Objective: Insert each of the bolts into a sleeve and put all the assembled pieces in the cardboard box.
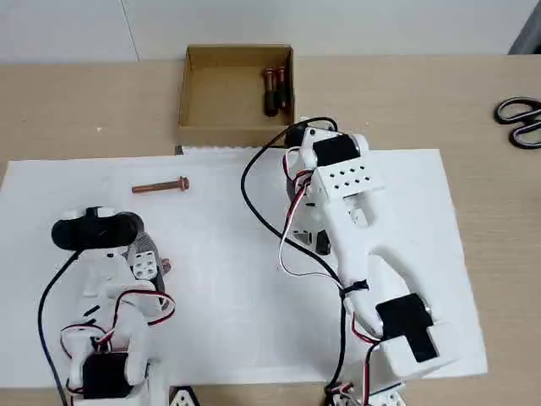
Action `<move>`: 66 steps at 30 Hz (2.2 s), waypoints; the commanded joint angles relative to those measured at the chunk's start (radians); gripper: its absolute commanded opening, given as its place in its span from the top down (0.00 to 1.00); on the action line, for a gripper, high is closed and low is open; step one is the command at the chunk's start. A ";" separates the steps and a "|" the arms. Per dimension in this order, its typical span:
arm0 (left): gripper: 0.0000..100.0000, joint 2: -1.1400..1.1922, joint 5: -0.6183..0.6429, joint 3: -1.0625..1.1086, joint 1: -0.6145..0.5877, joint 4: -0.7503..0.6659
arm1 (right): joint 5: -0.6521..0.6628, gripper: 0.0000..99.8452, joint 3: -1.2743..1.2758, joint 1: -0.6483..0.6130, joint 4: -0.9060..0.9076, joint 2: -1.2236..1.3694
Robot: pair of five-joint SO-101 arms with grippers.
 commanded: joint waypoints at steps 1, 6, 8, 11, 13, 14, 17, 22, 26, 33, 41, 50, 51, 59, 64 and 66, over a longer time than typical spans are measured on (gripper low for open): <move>0.99 -0.011 -0.003 -0.047 0.003 0.002 | -0.009 0.89 0.003 0.008 -0.059 -0.039; 0.99 -0.011 -0.005 -0.047 0.003 0.002 | -0.008 0.88 -0.002 0.039 -0.085 0.025; 0.99 -0.011 -0.005 -0.047 0.003 0.002 | -0.008 0.88 -0.002 0.068 -0.091 0.065; 0.99 -0.011 -0.005 -0.047 0.003 0.002 | -0.006 0.88 -0.005 0.088 -0.097 0.102; 0.99 -0.011 -0.005 -0.047 0.003 0.002 | -0.006 0.88 -0.005 0.090 -0.105 0.114; 0.99 -0.011 -0.005 -0.047 0.003 0.002 | -0.006 0.88 -0.005 0.090 -0.107 0.119; 0.99 -0.011 -0.005 -0.047 0.003 0.002 | -0.006 0.88 -0.008 0.087 -0.127 0.122; 0.99 -0.011 -0.005 -0.047 0.003 0.000 | -0.003 0.88 -0.005 0.084 -0.163 0.122; 0.99 -0.011 -0.005 -0.047 0.003 0.000 | -0.003 0.88 -0.008 0.085 -0.176 0.156; 0.99 -0.011 -0.005 -0.047 0.003 0.000 | -0.003 0.88 -0.009 0.082 -0.177 0.226; 0.99 -0.011 -0.005 -0.047 0.003 0.000 | -0.005 0.89 -0.002 0.087 -0.177 0.239; 0.99 -0.011 -0.005 -0.047 0.003 0.000 | -0.006 0.89 -0.008 0.082 -0.176 0.291; 0.99 -0.011 -0.005 -0.047 0.003 0.000 | -0.006 0.90 -0.008 0.082 -0.176 0.291; 0.99 -0.011 0.000 -0.044 0.002 0.002 | -0.005 0.99 -0.009 0.082 -0.168 0.286; 0.99 -0.011 0.002 -0.044 0.002 0.002 | -0.005 1.00 -0.058 0.081 -0.125 0.245; 0.99 -0.011 0.003 -0.045 0.003 0.002 | -0.005 1.00 -0.106 0.076 -0.074 0.188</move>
